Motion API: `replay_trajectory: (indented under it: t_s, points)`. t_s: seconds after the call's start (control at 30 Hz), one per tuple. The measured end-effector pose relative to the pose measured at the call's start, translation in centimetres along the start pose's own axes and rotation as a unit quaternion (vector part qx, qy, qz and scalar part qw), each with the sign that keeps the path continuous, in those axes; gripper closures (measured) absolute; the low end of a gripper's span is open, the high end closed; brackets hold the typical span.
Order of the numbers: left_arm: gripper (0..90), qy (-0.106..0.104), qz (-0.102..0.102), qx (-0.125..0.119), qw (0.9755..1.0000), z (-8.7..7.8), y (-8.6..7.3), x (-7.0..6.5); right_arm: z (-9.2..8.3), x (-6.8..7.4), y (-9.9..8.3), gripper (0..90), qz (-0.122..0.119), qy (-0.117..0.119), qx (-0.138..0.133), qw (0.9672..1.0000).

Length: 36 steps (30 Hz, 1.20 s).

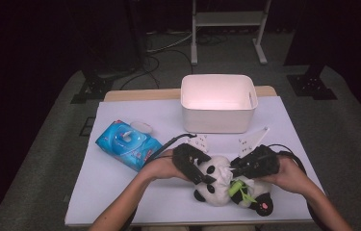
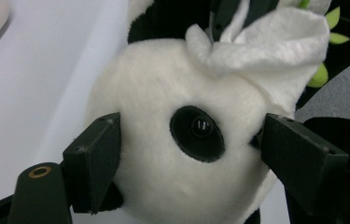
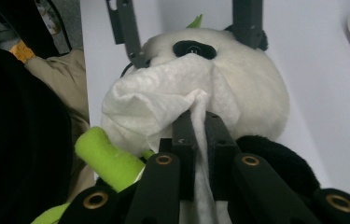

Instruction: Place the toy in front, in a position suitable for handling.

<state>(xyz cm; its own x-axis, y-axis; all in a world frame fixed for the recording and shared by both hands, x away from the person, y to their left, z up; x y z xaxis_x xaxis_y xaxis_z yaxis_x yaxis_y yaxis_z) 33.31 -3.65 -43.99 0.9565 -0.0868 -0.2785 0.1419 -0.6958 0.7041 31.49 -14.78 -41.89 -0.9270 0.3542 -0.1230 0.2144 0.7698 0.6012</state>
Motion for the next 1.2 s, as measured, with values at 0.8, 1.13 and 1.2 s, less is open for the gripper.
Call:
replay_trajectory:
  t_s: [0.8,1.13,1.2]
  points:
    - [15.3,0.008,0.004,-0.001,1.0,-0.6,0.2,-0.5,0.1,-0.4,0.1,84.4,0.002,-0.015,0.01,0.9998]
    - [6.0,0.001,-0.027,-0.007,0.9996,-0.5,0.3,0.1,0.1,0.8,-0.3,84.6,-0.009,-0.009,0.007,0.9999]
    - [5.9,-0.001,-0.03,-0.003,0.9996,-0.4,0.2,0.2,0.1,1.1,-0.4,84.6,-0.016,-0.01,0.008,0.9998]
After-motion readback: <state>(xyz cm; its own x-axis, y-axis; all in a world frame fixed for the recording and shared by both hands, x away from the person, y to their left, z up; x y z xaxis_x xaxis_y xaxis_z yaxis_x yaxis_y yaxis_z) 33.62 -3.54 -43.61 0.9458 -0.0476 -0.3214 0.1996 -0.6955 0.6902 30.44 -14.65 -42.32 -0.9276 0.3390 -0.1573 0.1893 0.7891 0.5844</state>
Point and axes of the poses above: each handheld gripper's, and its own axes: z roughly forward along the jaws, y roughly out of its top, x roughly to its left, the point moved 9 cm from there along z, roughly forward along the jaws, and after that the axes turned 12 degrees about -y, right-handed, at the moved point
